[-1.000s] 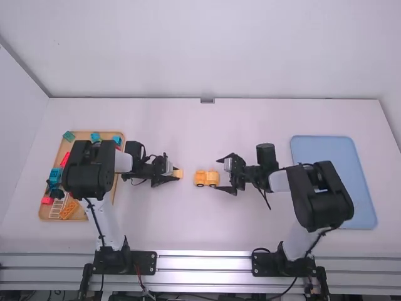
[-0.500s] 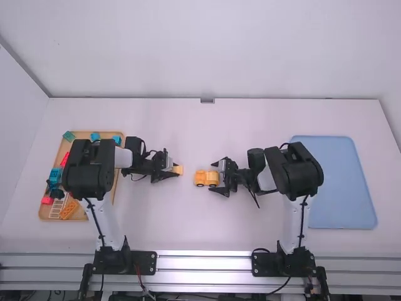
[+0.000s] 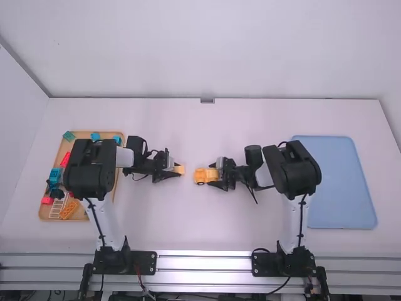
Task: Assemble lego blocks to make yellow taxi
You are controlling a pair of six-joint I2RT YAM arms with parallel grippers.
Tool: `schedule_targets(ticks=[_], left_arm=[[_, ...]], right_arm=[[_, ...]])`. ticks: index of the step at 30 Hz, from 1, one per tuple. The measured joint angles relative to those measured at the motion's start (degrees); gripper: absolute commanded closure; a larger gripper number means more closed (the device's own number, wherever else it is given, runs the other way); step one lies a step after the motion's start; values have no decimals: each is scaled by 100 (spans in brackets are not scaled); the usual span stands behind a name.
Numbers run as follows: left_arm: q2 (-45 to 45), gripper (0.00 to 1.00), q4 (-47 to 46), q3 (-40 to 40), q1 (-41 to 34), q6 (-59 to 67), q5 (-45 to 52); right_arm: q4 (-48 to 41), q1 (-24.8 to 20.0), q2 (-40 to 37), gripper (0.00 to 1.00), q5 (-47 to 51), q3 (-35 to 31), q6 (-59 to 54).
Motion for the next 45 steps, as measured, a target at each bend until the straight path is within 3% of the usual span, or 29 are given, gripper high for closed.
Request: schedule_targets(ticks=[6,10,26,36,45], left_arm=[[-2,98,4,70,-256,-269,-173],[-7,98,0,101,-378,-341,-184],[-901,98,-391,107,-732,-487,-9],[-898,98,1469,-326,-1322,-1668,-533],[-890,98,1436,-437,-1351,-2122,-684]], right_arm=[[20,7,0,48,-28,-20,-76],[31,9,0,53,-66,-17,-76],[46,199,-2,53,85,-17,-48],[63,192,-2,54,101,-17,0],[76,160,-2,54,105,-17,15]])
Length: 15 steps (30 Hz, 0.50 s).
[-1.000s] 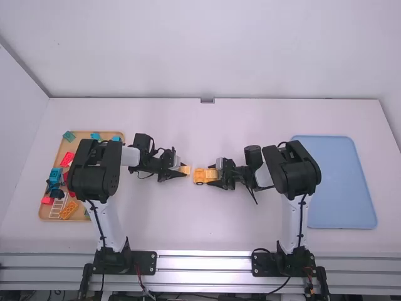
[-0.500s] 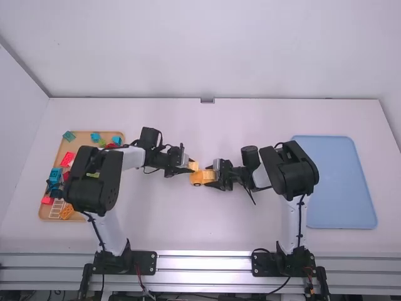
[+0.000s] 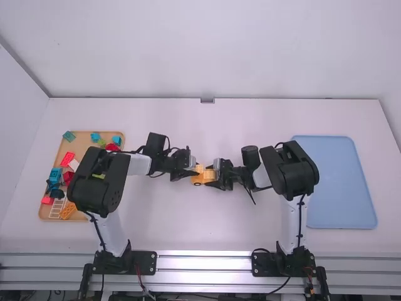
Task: Assemble lego blocks to make yellow taxi
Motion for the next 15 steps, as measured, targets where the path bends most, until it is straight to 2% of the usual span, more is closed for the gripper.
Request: schedule_targets(ticks=[15], left_arm=[[2,98,-225,0,11,-63,35]], right_arm=[[2,0,2,53,7,0,15]])
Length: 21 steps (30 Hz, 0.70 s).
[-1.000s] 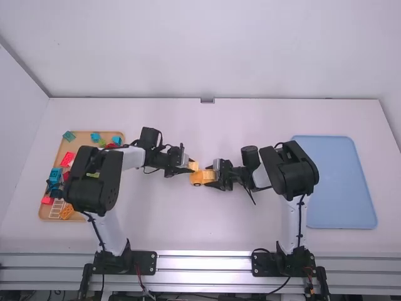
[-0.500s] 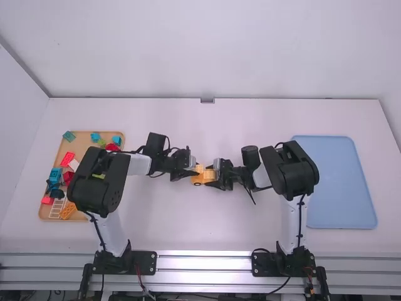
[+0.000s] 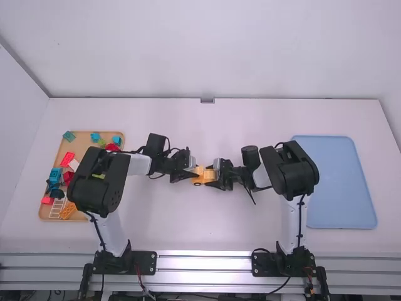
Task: Assemble lego blocks to make yellow taxi
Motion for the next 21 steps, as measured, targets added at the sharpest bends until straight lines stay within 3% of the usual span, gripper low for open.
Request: schedule_targets(ticks=[21], left_arm=[[317,98,273,-74,0,-17,289]], right_arm=[[20,-4,-2,53,13,0,7]])
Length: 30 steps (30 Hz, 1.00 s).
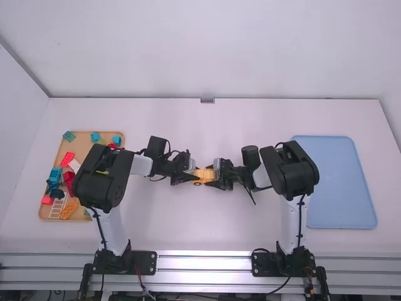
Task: Assemble lego blocks to make yellow taxi
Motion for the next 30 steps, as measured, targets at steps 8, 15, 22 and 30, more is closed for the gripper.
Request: schedule_targets(ticks=[8,15,22,30], left_arm=[[24,98,-81,0,-7,2,81],[24,96,-31,0,-7,2,55],[24,98,72,0,-28,0,0],[24,96,87,0,-28,2,-13]], right_arm=[[-20,0,2,53,0,15,39],[-20,0,0,53,28,33,85],[-20,0,2,53,28,33,101],[-20,-2,0,52,31,33,118]])
